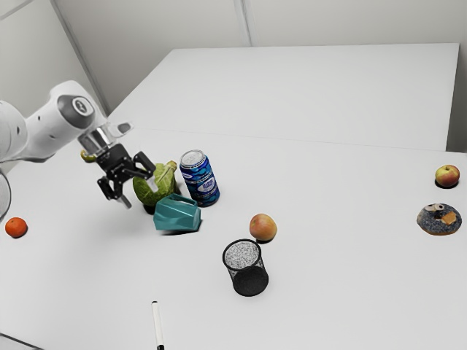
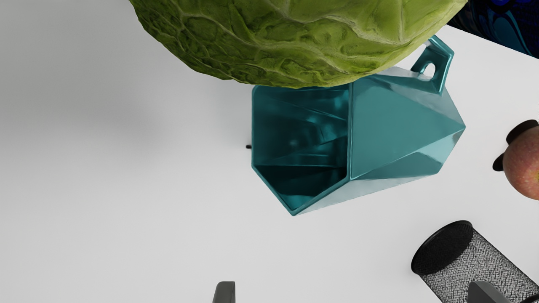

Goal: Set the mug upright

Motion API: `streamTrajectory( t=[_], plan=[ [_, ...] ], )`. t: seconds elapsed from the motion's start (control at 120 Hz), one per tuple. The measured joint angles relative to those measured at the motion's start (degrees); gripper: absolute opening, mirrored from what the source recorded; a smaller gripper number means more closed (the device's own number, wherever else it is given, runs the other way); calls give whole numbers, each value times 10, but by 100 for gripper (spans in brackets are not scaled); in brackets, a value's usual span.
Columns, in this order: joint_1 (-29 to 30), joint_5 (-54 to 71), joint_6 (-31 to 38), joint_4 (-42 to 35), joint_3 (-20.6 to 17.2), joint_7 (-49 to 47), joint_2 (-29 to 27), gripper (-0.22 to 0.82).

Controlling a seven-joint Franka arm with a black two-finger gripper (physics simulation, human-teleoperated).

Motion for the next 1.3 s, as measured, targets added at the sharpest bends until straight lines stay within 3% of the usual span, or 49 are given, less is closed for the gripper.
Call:
streamTrajectory(
  t=[0.4, 0.933, 0.983, 1.142, 1.3],
  plan=[
    [-1, -60, 36, 38, -1, 45, 69, 60],
    [-5, -151, 50, 28, -6, 77, 105, 60],
    [-5, -150, 50, 28, -6, 79, 106, 54],
    [-7, -138, 50, 28, -6, 83, 105, 17],
    [-13, -130, 49, 29, -7, 85, 99, 3]
  ],
)
